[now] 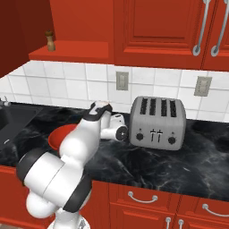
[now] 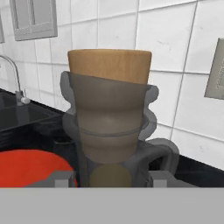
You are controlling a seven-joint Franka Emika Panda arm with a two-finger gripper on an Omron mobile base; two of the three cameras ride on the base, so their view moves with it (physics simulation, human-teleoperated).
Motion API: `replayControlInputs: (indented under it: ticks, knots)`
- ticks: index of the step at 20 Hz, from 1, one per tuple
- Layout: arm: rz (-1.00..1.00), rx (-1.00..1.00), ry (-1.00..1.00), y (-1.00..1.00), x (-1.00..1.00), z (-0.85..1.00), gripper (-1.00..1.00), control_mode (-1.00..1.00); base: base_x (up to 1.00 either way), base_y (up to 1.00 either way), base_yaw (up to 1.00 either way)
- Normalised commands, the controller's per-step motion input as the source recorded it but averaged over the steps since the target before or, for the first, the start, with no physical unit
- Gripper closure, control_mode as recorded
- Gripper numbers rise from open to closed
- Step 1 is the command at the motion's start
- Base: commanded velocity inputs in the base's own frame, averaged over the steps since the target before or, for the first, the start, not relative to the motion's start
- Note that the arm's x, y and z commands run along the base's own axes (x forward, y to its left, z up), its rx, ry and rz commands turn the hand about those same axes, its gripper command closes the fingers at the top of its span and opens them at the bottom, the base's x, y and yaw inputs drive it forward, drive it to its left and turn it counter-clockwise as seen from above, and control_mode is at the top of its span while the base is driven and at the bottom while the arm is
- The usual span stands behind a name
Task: Retrieve the bottle and the shaker from the cabinet and place them next to the mixing bowl on the counter. Then add garlic from the fridge to the mixing bowl.
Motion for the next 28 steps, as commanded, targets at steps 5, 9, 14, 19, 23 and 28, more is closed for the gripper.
replayControlInputs:
  ticks: [5, 9, 14, 19, 23, 28]
  knots:
    - [0.00, 0.05, -0.01, 0.00, 0.16, -0.28, 1.00, -1.00, 0.00, 0.00, 0.00]
    - [0.00, 0.00, 0.00, 0.00, 0.19, -0.36, 1.00, -1.00, 0.00, 0.00, 0.00]
    - [0.00, -0.02, 0.00, 0.00, 0.19, -0.22, 1.00, -1.00, 0.00, 0.00, 0.00]
    - [0.00, 0.00, -0.03, 0.00, 0.16, -0.08, 1.00, -1.00, 0.00, 0.00, 0.00]
    - [0.00, 0.00, -0.02, -0.05, 0.00, -0.21, 1.00, -1.00, 0.00, 0.00, 0.00]
    - [0.00, 0.03, 0.00, -0.28, -0.14, -0.12, 1.00, -1.00, 0.00, 0.00, 0.00]
